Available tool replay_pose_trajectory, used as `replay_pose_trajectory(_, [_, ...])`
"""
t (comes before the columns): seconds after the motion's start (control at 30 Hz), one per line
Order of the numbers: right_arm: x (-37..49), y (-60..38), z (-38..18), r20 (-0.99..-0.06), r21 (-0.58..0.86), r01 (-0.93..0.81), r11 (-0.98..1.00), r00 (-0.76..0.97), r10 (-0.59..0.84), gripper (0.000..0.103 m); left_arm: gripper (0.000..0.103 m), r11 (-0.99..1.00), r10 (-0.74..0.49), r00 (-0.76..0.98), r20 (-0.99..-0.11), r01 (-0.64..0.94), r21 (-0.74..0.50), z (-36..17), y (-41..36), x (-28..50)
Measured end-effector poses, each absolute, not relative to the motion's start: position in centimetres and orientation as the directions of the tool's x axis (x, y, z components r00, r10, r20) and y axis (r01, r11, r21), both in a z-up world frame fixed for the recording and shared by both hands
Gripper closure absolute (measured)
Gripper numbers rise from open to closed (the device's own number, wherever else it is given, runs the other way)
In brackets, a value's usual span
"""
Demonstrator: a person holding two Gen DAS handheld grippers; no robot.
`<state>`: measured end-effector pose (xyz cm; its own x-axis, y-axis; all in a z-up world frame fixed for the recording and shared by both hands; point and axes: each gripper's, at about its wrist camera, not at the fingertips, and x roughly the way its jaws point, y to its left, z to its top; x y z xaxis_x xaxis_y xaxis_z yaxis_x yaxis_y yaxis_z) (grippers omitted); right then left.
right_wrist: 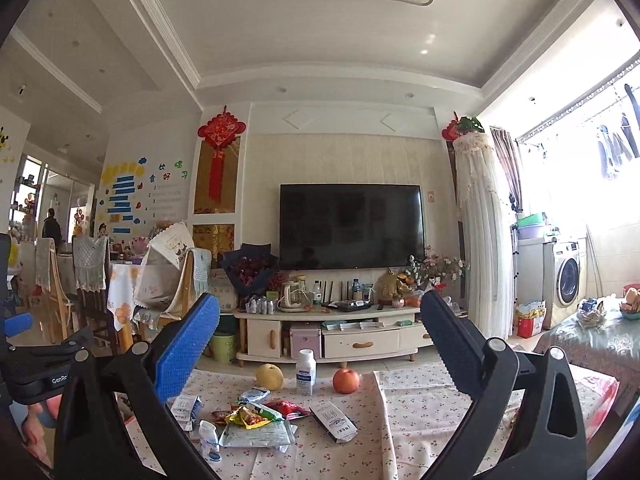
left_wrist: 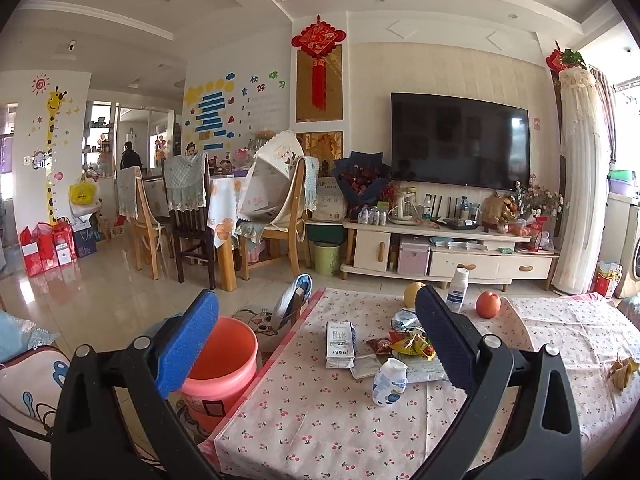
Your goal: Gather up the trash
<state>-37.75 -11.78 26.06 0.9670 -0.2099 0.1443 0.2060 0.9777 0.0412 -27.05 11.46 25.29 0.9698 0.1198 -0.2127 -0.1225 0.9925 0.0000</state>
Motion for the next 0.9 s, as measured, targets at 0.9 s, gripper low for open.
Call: replay_pose_trajectory(0.9, [-23.2, -14.4, 12.0, -0.356, 0.056, 0.072, 0.996, 0.933, -0.048, 0.004, 0.004, 0.995, 0.101, 0.904, -0.415, -0.090, 0.047, 13.4, 11.1, -16.7])
